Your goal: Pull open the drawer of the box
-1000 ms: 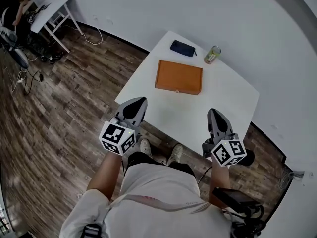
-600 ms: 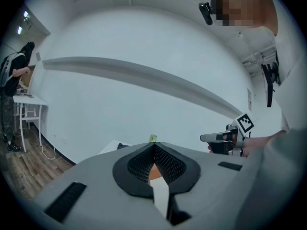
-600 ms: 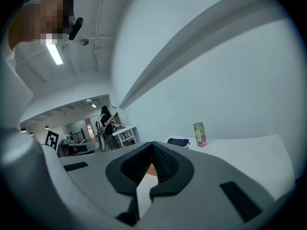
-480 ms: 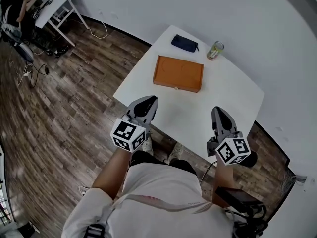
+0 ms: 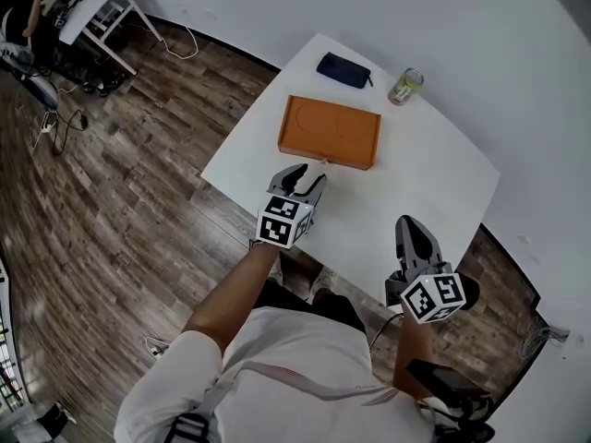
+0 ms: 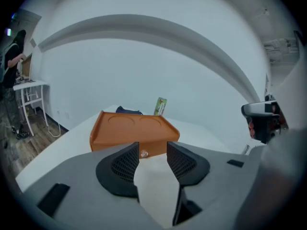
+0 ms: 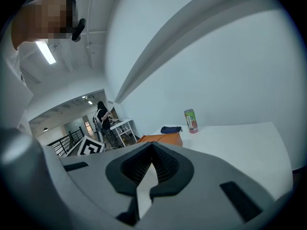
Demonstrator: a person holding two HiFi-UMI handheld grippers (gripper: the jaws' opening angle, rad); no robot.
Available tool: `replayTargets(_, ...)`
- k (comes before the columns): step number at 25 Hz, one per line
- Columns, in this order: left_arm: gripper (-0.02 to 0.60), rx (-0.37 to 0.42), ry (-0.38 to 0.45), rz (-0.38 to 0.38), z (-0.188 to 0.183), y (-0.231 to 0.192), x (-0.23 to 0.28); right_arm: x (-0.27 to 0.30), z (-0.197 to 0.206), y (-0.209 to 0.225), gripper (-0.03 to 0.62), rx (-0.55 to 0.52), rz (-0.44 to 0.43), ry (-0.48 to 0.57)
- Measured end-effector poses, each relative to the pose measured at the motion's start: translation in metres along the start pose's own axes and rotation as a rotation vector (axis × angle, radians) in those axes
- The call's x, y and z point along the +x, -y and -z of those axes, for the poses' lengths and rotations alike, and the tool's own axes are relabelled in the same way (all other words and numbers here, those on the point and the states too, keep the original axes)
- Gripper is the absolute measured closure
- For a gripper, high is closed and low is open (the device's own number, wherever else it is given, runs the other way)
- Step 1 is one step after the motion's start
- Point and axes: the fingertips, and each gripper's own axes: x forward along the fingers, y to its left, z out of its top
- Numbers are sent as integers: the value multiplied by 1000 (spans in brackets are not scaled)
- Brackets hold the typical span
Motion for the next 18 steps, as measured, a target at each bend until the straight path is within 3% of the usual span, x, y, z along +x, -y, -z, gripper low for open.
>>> replayTargets(10,397,-80,-138,-100,44,-23,69,0,21,28,591,12,5,-65)
replayTargets(18,399,-128,-156,-122,48,-23,85,-3,29,39,591,35,8,-82)
